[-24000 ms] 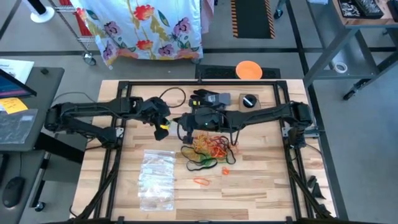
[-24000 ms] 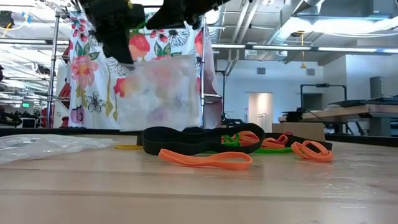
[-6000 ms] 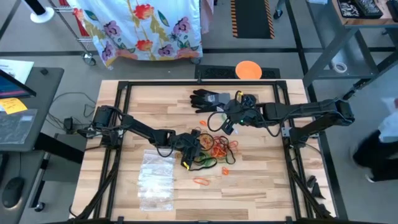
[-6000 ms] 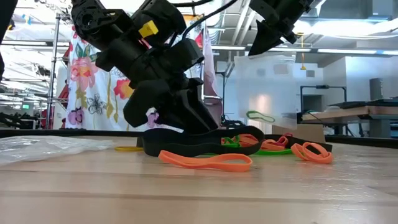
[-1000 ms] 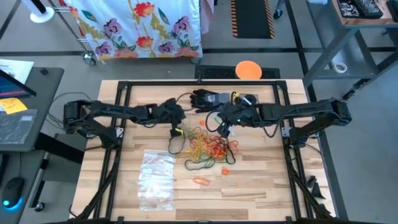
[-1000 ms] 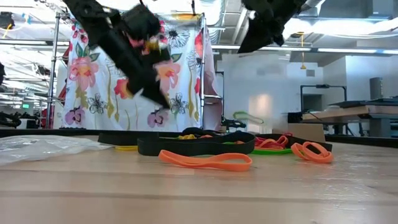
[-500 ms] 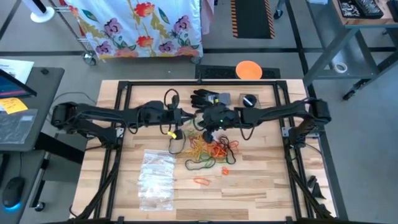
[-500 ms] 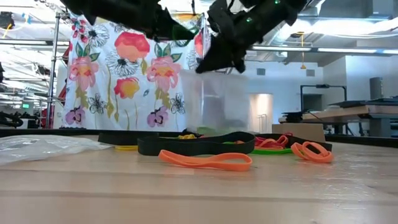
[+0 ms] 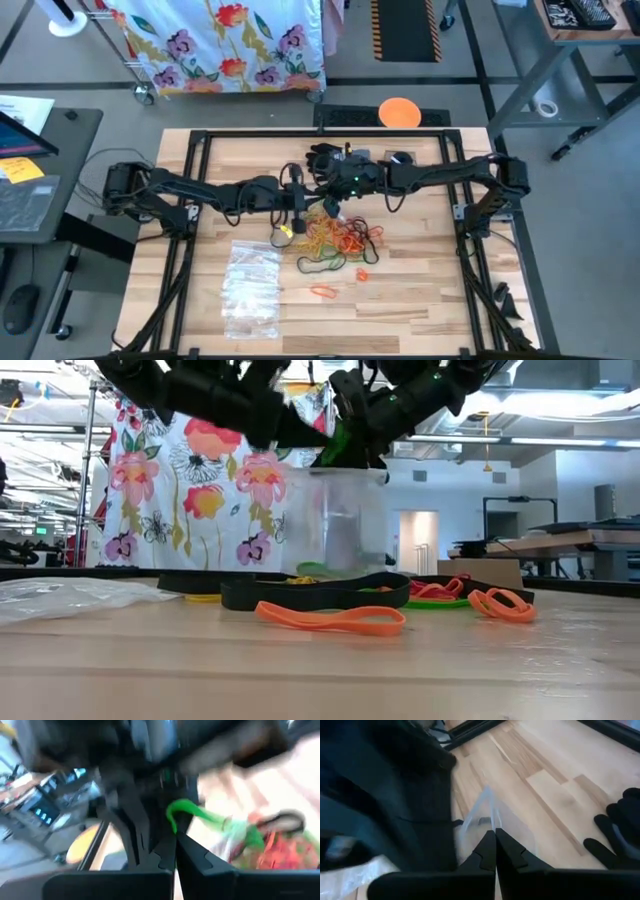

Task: Sort rubber bands
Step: Put the green rubber band into the transparent zip bag

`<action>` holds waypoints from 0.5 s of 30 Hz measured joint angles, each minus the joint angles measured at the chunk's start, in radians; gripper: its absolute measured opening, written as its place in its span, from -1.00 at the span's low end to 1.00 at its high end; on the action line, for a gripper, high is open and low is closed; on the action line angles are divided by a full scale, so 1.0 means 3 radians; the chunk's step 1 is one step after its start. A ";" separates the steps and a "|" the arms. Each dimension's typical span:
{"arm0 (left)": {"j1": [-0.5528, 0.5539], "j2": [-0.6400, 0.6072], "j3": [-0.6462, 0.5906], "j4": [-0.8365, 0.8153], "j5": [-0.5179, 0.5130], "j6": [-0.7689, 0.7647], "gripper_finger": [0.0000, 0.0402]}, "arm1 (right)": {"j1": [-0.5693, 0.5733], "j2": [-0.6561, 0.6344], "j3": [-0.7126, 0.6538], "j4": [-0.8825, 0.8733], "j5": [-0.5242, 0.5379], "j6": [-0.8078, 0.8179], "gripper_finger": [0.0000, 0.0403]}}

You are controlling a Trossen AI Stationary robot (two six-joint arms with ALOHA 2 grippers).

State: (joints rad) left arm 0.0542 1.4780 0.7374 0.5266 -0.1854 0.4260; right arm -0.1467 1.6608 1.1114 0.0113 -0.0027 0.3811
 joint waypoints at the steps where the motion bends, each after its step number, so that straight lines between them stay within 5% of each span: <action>1: -0.0002 -0.0003 -0.0001 -0.0035 -0.0040 0.0001 -1.00 | -0.0007 -0.0016 0.0000 -0.0019 -0.0005 0.0024 -1.00; 15: 0.0060 -0.0013 -0.0008 -0.0510 -0.0474 -0.0100 -1.00 | -0.0060 -0.0051 0.0000 0.0026 -0.0064 0.0114 -1.00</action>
State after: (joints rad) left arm 0.0723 1.4742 0.7349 0.3735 -0.3277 0.3960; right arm -0.1646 1.6455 1.1114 0.0191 -0.0219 0.4151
